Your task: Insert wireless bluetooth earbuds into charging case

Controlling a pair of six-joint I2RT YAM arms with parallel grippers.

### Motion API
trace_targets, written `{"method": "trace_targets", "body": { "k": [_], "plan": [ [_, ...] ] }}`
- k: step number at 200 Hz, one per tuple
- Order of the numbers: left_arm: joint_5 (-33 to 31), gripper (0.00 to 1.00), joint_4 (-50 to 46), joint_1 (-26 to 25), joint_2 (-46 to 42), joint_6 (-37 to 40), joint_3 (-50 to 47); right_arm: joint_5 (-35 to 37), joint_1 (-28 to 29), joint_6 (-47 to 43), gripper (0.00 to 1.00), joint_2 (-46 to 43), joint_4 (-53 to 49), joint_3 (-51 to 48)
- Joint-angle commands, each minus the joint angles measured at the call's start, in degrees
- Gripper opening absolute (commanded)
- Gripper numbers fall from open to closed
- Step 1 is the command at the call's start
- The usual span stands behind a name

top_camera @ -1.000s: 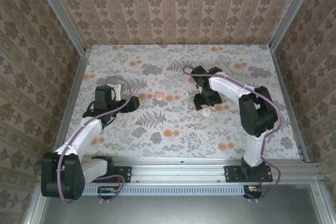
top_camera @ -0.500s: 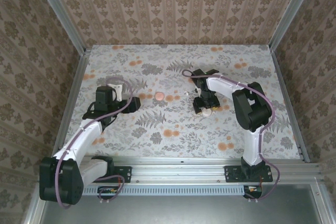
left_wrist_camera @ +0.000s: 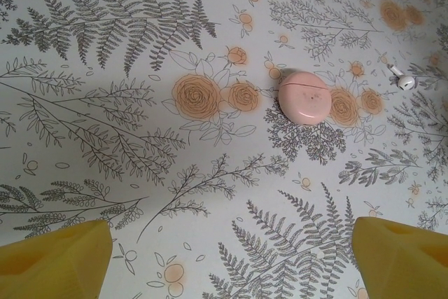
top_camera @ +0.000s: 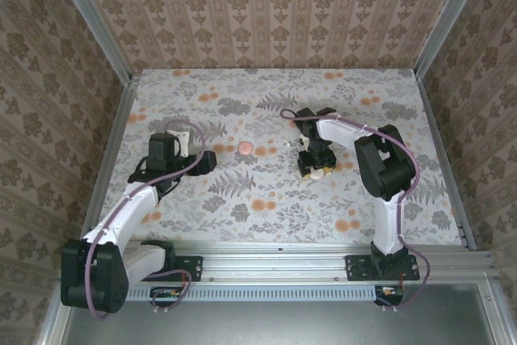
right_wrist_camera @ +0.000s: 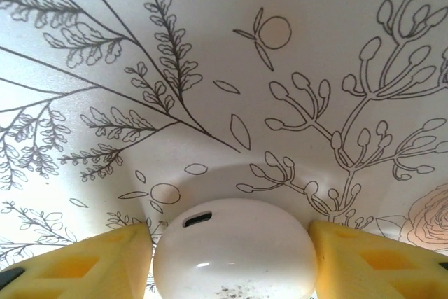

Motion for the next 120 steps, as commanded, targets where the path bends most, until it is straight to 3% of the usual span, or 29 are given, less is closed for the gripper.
{"method": "trace_targets", "body": {
  "k": [1,62,120],
  "plan": [
    [-0.23,0.90,-0.53,-0.29,-0.01,1.40,0.45,-0.05,-0.25,-0.12,0.55,0.22,-1.21,-0.60],
    [-0.10,0.90,-0.51,-0.64,-0.02,0.95,0.02,-2.43,0.78,0.20,0.47,-6.29,3.92,-2.81],
    [3.12,0.86,-6.45,-0.82,2.21,-2.39,4.39,-5.87,10.63,-5.59,0.43,-15.54,23.17,-5.78]
  ]
}}
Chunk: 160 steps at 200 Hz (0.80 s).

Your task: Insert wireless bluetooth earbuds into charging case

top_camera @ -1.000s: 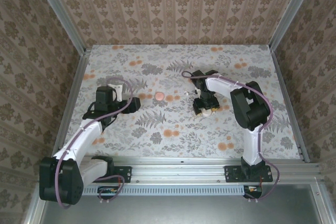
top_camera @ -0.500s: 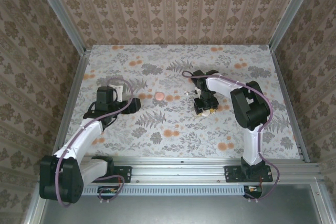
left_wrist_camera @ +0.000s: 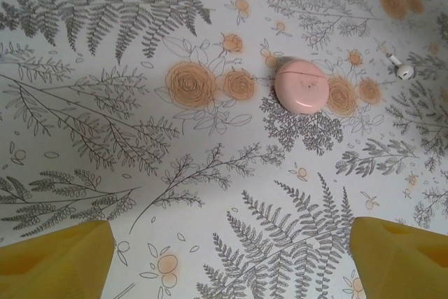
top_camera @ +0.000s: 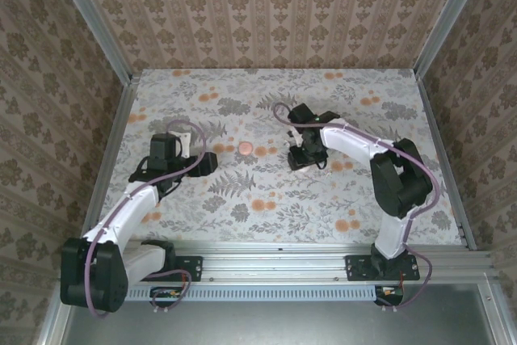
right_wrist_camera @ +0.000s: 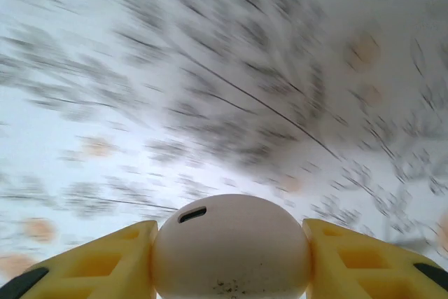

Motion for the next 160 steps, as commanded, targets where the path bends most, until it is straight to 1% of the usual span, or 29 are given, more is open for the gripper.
{"method": "trace_targets", "body": {
  "k": [1,35,54,80,89,115,160],
  "plan": [
    [2.90,0.86,-4.73,-0.27,1.52,-2.09,3.97,-2.64,4.47,-4.50,0.43,-3.54,11.21,-0.95],
    [6.89,0.82,-6.84,-0.43,2.04,-5.80,5.16,-2.57,11.51,-14.04,0.41,-4.82,22.44,-1.47],
    [8.82,0.80,-9.18,-0.45,1.73,-7.55,6.32,-2.96,13.66,-18.01,0.42,-5.32,28.77,-3.00],
    [12.26,0.76,-11.76,-0.41,1.41,-9.43,7.65,-6.96,14.13,-18.28,0.42,-6.18,38.50,-6.14],
    [13.40,0.74,-12.43,-0.45,1.22,-9.67,7.96,-7.34,14.52,-17.96,0.42,-6.49,40.82,-6.79],
    [15.33,0.73,-12.82,-0.45,-0.08,-10.46,7.83,-7.26,15.78,-17.89,0.42,-7.20,45.51,-8.17],
    [17.85,0.71,-15.23,-0.45,-0.88,-11.52,9.74,-9.02,16.08,-19.28,0.42,-9.08,51.60,-10.60]
  ]
}}
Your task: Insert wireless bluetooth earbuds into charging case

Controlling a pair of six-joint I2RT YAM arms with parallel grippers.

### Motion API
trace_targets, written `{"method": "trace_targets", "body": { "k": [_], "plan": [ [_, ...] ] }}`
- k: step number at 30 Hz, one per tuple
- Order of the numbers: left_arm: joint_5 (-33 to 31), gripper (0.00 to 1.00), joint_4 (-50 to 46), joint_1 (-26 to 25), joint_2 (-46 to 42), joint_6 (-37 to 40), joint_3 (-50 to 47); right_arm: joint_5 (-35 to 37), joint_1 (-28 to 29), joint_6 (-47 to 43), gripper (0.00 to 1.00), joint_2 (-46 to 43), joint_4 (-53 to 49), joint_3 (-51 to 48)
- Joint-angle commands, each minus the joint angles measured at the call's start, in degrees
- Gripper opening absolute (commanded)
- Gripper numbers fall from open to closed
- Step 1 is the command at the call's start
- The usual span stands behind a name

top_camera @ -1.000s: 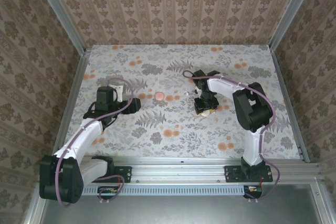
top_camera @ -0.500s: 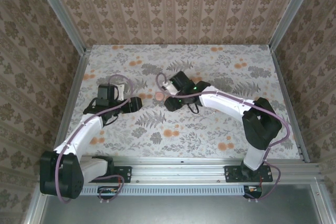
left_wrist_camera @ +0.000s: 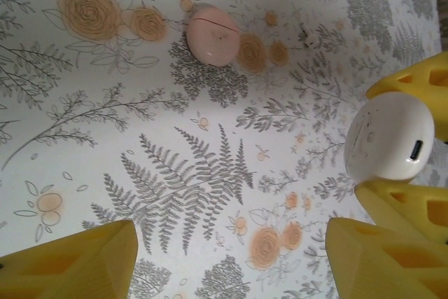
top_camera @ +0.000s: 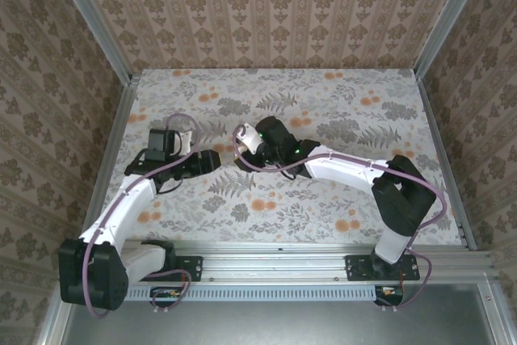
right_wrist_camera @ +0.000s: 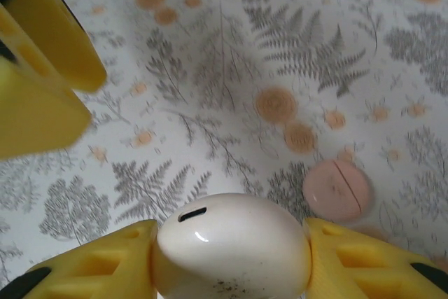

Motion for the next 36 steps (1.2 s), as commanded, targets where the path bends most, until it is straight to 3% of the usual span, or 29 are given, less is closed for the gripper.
{"method": "trace_targets", "body": {
  "k": [1,8,26,36],
  "plan": [
    [3.48,0.71,-2.76,-0.45,-1.05,-1.49,2.81,-2.56,0.38,-1.78,0.42,-3.35,7.35,-2.10],
    [7.33,0.70,-4.01,-0.47,-1.26,-1.97,4.39,-4.84,0.39,-2.81,0.42,-4.48,11.57,-3.72],
    [10.31,0.67,-6.22,-1.85,-3.87,1.52,5.21,-11.53,0.40,-3.94,0.42,-3.91,17.39,-5.01],
    [12.67,0.67,-2.30,-2.03,-5.56,0.08,5.00,-10.90,0.97,-8.73,0.43,-3.40,14.33,-4.34]
  ]
}}
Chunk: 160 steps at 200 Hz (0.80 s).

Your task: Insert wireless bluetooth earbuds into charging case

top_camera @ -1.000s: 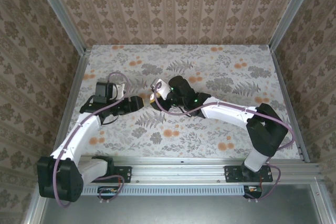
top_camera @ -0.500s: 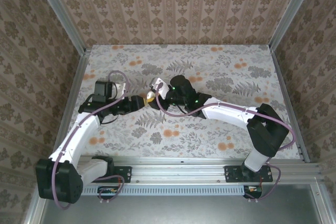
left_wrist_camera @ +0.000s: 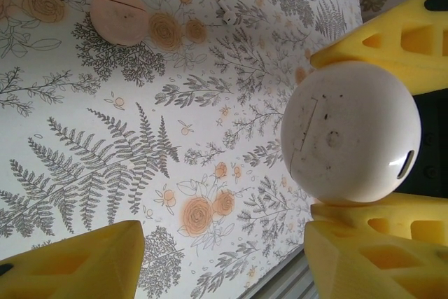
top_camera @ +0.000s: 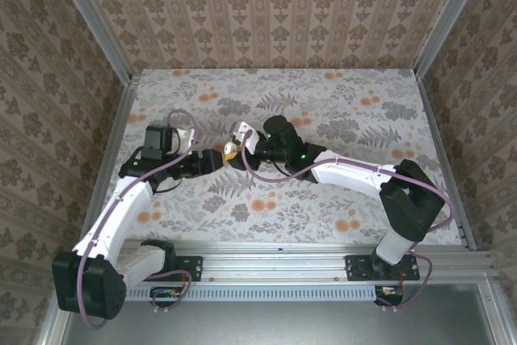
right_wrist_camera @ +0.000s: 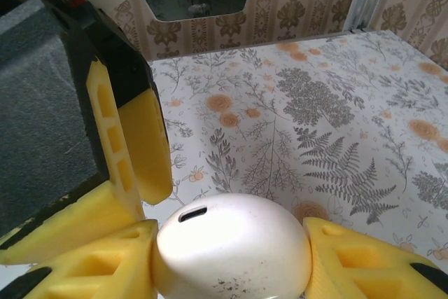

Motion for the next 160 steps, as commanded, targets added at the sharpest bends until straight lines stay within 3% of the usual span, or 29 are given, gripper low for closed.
{"method": "trace_targets", "body": {
  "k": [1,48,98,160],
  "plan": [
    [3.20,0.67,2.74,-0.57,-2.84,0.16,1.50,0.22,0.85,-3.70,0.42,-0.60,-1.11,-0.13],
    [-0.48,0.66,-0.47,0.84,-5.46,1.27,2.47,4.88,-0.07,-3.34,0.42,-2.42,-1.82,-2.49],
    [3.58,0.59,4.83,0.62,-5.51,-0.88,1.23,2.11,1.08,-7.78,0.43,-4.11,-3.44,-3.39],
    [4.75,0.54,4.96,-0.99,-3.58,-0.96,1.96,0.83,2.61,-11.15,0.43,-4.12,-4.69,-1.57]
  ]
}}
